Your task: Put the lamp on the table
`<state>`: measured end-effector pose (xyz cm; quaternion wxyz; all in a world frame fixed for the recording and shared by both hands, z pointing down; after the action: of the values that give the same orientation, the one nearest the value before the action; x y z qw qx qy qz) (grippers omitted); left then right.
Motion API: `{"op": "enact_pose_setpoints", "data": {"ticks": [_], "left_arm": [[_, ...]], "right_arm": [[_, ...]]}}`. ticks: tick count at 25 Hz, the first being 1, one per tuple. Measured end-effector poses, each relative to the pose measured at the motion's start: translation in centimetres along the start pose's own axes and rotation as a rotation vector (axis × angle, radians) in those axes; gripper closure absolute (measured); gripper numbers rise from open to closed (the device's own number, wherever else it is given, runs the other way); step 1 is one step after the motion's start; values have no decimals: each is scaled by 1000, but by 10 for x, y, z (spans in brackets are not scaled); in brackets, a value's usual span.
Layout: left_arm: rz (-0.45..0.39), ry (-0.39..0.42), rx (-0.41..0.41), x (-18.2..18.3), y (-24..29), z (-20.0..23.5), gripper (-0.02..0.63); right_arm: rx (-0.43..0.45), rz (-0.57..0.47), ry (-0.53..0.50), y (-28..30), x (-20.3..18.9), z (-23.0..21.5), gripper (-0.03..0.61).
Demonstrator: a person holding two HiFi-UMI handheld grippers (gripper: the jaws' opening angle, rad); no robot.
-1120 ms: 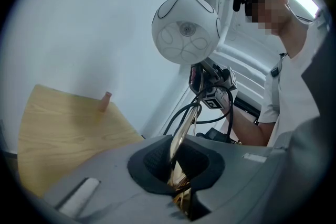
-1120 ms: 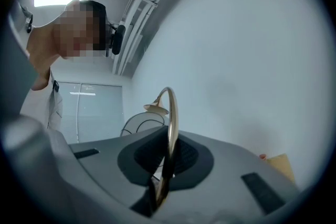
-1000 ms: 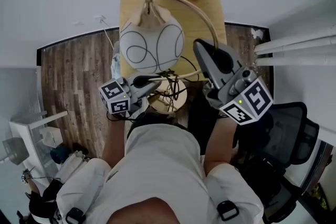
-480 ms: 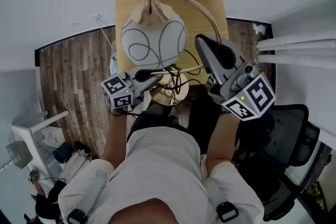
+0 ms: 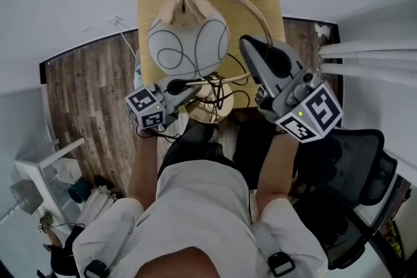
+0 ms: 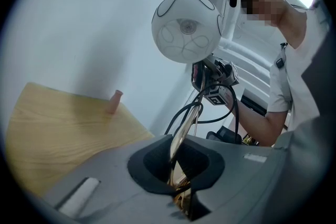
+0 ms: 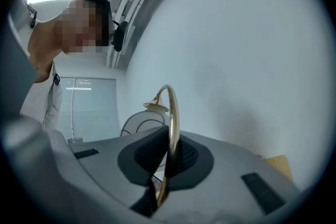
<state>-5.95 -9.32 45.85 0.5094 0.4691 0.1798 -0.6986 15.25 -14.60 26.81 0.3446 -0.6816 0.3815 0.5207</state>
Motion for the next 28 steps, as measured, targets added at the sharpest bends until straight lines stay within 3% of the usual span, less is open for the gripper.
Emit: {"op": "enact_pose_setpoints", "data": {"ticks": [28], "left_arm": [[12, 40, -46, -10, 62, 89, 601]], "right_arm": [[-29, -23, 17, 15, -42, -71, 577]]}}
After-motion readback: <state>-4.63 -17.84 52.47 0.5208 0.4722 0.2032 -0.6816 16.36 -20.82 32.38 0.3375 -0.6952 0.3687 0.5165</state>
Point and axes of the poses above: the fingertips, and each gripper's own axes: y forward along the fingers, z to its left, x out of its top, the point moved 8 cm from there along -y, backward along the fingers, and after that the axes turned 8 degrees about x, right-handed, at the moved point
